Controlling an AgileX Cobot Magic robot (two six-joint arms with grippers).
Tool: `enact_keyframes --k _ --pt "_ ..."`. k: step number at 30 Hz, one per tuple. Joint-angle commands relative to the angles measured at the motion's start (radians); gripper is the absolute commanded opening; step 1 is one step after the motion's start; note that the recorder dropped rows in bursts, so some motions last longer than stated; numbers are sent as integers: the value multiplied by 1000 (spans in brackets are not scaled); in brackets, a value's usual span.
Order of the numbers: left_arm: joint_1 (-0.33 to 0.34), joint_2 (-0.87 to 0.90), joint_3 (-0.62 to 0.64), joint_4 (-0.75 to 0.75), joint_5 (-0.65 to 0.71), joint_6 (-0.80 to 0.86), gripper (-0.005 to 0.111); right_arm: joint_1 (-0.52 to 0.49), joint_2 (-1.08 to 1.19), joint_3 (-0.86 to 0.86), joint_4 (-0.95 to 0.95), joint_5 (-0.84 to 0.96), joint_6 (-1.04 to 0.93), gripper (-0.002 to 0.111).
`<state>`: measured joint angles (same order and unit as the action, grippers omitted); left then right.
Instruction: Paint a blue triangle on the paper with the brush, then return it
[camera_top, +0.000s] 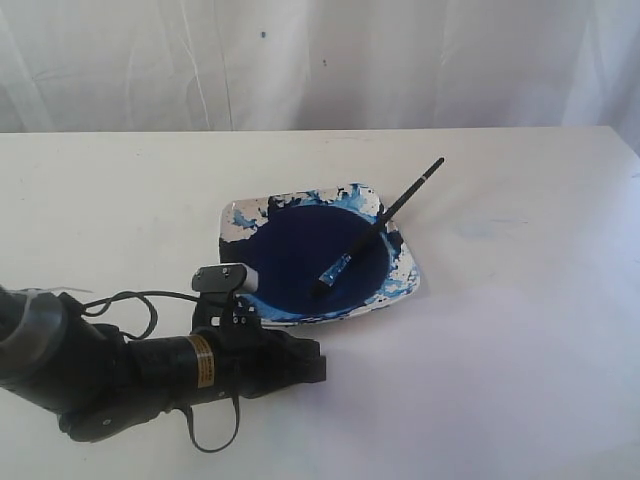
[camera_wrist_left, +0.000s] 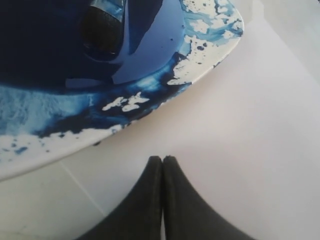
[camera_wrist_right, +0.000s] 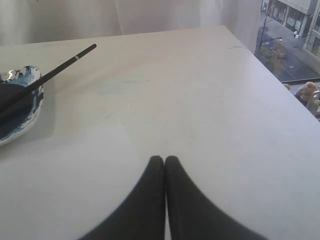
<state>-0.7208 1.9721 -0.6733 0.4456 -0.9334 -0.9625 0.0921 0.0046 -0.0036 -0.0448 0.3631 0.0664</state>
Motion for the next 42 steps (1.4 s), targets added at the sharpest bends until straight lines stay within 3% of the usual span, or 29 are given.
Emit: enact_keyframes --k 1,19,42 --pt "-2 3 4 10 -14 28 0 -6 -5 4 -4 -11 -2 0" --pt "-2 -51 4 13 120 63 0 -6 -5 4 -4 -11 -2 0" --pt "-2 -51 4 16 119 89 0 -6 -5 4 -4 -11 -2 0"
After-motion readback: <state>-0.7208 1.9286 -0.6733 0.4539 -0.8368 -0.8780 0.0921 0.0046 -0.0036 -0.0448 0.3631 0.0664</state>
